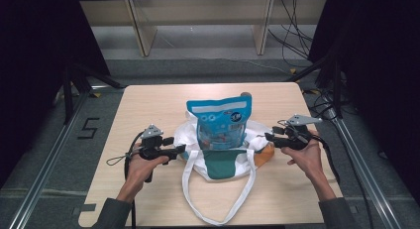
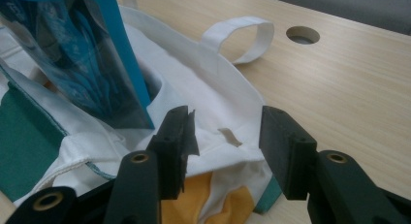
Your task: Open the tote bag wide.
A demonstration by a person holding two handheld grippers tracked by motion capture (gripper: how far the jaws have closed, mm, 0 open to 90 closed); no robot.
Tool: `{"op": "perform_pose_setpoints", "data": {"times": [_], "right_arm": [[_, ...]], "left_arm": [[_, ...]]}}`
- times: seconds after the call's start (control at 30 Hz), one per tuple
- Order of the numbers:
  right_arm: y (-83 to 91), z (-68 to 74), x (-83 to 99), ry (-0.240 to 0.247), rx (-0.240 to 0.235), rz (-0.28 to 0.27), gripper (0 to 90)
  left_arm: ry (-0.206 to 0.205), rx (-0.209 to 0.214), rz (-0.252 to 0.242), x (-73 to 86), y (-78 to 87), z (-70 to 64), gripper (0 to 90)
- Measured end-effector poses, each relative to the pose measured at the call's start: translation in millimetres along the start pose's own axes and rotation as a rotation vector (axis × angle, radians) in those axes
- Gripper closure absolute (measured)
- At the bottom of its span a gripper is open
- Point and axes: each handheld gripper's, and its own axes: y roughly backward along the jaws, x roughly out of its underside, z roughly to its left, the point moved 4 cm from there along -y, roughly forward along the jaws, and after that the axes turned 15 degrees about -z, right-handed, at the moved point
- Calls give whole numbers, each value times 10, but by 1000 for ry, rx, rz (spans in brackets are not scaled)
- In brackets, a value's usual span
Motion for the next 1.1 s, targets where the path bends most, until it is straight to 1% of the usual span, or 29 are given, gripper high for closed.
{"op": "perform_pose_setpoints", "data": {"times": [0.03, 0.07, 0.17, 0.23, 0.27, 0.3, 0.33, 0.37, 0.4, 0.43, 0.47, 0.5, 0.53, 0.57, 0.6, 0.63, 0.67, 0.7, 0.73, 0.77, 0.8, 0.83, 0.87, 0.9, 0.97, 1.0, 1.03, 1.07, 1.1], "right_arm": [[0, 0, 0, 0, 0, 0, 544], [17, 2, 1, 6, 0, -7, 532], [47, 8, 4, -1, -2, -9, 516], [57, 15, 11, 7, 7, -27, 507], [64, 27, 16, 3, 6, -24, 503], [76, 30, 20, 14, -4, -16, 499], [83, 50, 27, 1, 7, -17, 494], [92, 35, 28, 28, -5, -7, 492], [98, 45, 31, 25, -4, -14, 490], [108, 72, 39, 1, 0, -11, 484], [115, 66, 43, 16, -2, -9, 477], [124, 74, 52, 14, -8, 2, 476], [119, 85, 65, 7, -3, -7, 475], [130, 88, 77, 7, -7, 12, 470], [113, 66, 85, 43, -3, -6, 467], [113, 66, 85, 43, -3, -6, 467], [128, 56, 100, 57, -8, 10, 465], [128, 56, 100, 57, -8, 10, 465], [142, 74, 116, 36, 0, 7, 463], [152, 86, 122, 18, 1, 10, 461], [157, 73, 125, 41, -2, 7, 459], [163, 86, 132, 27, -9, 10, 457], [175, 66, 127, 55, -5, 7, 455], [191, 64, 127, 59, -3, 10, 452], [209, 65, 130, 67, -8, 8, 442], [218, 96, 139, 33, -7, 10, 436], [218, 95, 144, 39, 0, -2, 429], [240, 119, 158, 14, 2, 20, 420], [235, 92, 161, 50, -2, 7, 413]], "left_arm": [[0, 0, 0, 0, 0, 0, 370], [-11, 9, -4, 5, 17, -14, 366], [-7, 9, -4, 13, 48, -44, 358], [-12, 18, -3, 24, 65, -62, 355], [-12, 14, -2, 31, 75, -73, 354], [-3, 17, 0, 43, 84, -85, 351], [-9, 15, 5, 48, 98, -96, 348], [-16, 25, -2, 54, 103, -100, 346], [-9, 23, -2, 58, 116, -109, 346], [-9, 23, -2, 58, 116, -109, 343], [-3, 19, -5, 69, 137, -118, 339], [-8, 22, 1, 75, 152, -118, 339], [-8, 17, 3, 84, 169, -122, 340], [-9, 26, -3, 97, 182, -121, 340], [-13, 27, 0, 108, 202, -114, 340], [-13, 27, 0, 108, 202, -114, 340], [-2, 24, -4, 133, 236, -110, 339], [-2, 24, -4, 133, 236, -110, 335], [7, 19, -5, 160, 268, -101, 329], [6, 18, 0, 169, 284, -101, 328], [8, 16, -1, 185, 294, -104, 326], [8, 18, 3, 198, 303, -112, 321], [-2, 21, 10, 209, 318, -115, 319], [-4, 30, 5, 225, 326, -119, 318], [-9, 34, 10, 250, 351, -126, 311], [-7, 31, 12, 262, 364, -133, 310], [-8, 35, 9, 277, 371, -133, 308], [-7, 38, 13, 291, 378, -136, 307], [12, 32, 10, 308, 377, -154, 306]]}}
